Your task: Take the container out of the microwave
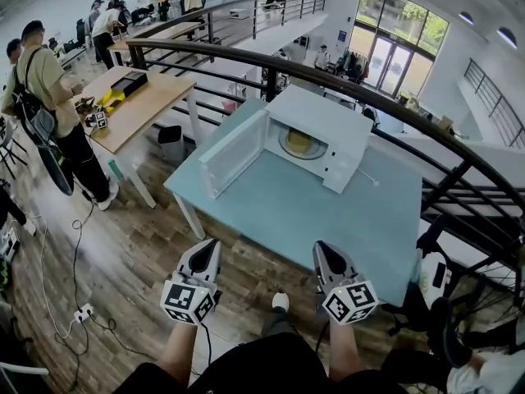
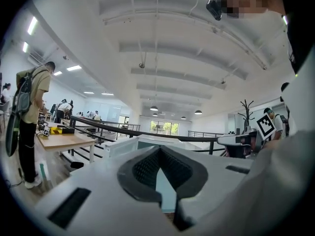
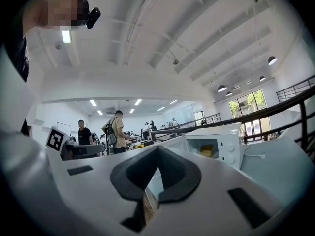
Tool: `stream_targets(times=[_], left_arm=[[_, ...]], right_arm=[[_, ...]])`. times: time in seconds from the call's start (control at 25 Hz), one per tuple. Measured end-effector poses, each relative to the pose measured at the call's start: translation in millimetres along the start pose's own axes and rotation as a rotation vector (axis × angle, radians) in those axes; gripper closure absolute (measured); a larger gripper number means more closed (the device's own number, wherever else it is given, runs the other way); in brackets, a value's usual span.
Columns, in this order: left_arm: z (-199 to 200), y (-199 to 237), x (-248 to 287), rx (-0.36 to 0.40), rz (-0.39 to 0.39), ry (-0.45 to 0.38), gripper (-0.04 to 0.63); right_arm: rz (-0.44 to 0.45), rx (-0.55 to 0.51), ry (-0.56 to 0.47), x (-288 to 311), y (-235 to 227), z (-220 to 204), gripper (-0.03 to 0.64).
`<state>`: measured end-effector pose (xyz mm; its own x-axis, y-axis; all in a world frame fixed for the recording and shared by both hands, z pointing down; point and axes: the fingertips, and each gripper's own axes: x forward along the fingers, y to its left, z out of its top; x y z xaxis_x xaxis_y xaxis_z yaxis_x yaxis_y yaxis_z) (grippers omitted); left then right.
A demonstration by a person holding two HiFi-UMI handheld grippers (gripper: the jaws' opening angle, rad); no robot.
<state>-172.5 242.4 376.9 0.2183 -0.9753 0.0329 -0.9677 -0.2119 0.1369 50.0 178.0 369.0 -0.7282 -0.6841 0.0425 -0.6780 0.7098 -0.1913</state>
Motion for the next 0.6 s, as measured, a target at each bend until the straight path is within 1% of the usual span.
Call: stream_targets(times=[0.28,0.6], left_arm=[[13,12,69,-0.001,0.018,0.008,0.589],[14,19,139,-0.002,0.048,0.027,0.588]], right_arm=[[0.014,0.011,0.030,50,-50,9,0.611],[0.057,0.026,0.059,102,-104,16,0.611]])
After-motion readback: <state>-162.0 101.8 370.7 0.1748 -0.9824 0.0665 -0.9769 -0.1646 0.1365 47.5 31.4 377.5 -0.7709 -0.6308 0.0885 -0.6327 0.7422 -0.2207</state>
